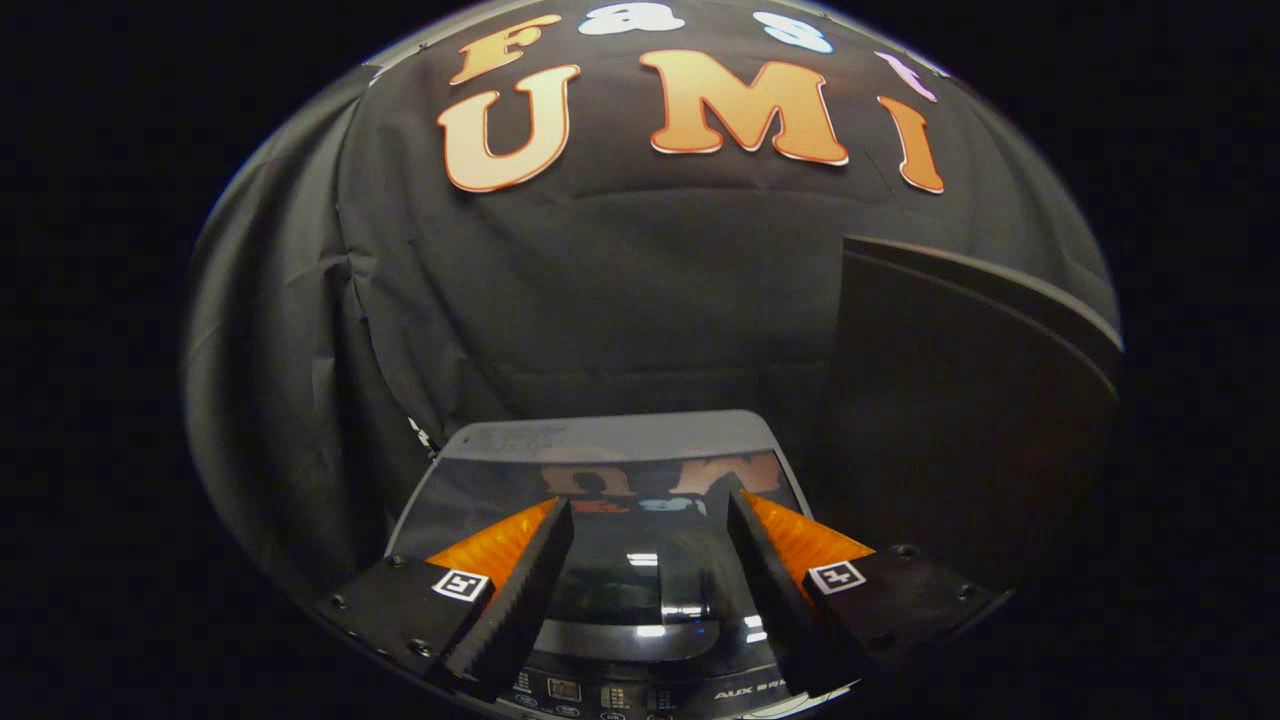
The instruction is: Put the clothes into the washing machine and then close the washing machine lid.
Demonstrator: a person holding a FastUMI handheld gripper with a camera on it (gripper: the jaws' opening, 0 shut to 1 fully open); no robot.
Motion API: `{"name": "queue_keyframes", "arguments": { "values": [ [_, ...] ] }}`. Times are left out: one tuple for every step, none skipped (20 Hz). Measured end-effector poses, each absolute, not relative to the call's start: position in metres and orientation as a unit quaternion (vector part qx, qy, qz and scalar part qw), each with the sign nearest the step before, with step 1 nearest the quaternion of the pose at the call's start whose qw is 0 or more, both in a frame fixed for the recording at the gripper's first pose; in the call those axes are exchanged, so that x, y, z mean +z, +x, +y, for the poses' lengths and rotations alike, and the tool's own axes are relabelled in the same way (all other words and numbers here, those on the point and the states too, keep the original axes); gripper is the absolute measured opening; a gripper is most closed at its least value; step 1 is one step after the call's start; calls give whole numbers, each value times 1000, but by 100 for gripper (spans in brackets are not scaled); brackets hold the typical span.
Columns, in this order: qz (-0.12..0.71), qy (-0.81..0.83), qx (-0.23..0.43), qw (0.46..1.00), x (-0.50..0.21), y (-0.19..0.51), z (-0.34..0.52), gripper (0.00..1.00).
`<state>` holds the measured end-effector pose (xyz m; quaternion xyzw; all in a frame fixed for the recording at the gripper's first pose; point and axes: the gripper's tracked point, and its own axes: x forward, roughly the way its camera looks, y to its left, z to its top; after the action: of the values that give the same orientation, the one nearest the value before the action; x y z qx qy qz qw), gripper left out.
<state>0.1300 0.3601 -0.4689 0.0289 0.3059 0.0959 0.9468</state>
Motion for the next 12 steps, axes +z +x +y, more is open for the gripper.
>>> {"name": "queue_keyframes", "arguments": {
  "values": [
    [309, 28, 96, 946, -470, 127, 361, 100],
    [311, 27, 97, 945, -470, 126, 362, 100],
    [311, 26, 98, 945, -466, 126, 362, 100],
    [309, 25, 100, 946, -462, 125, 363, 100],
    [305, 25, 102, 947, -456, 125, 365, 100],
    [302, 23, 103, 947, -451, 123, 366, 100],
    [297, 23, 105, 949, -442, 121, 368, 100],
    [292, 21, 107, 950, -432, 117, 367, 100],
    [288, 17, 106, 952, -421, 115, 366, 100],
    [286, 11, 106, 952, -411, 113, 364, 100],
    [283, 6, 104, 953, -399, 110, 360, 100],
    [274, 8, 106, 956, -387, 106, 358, 100]
  ]
}}
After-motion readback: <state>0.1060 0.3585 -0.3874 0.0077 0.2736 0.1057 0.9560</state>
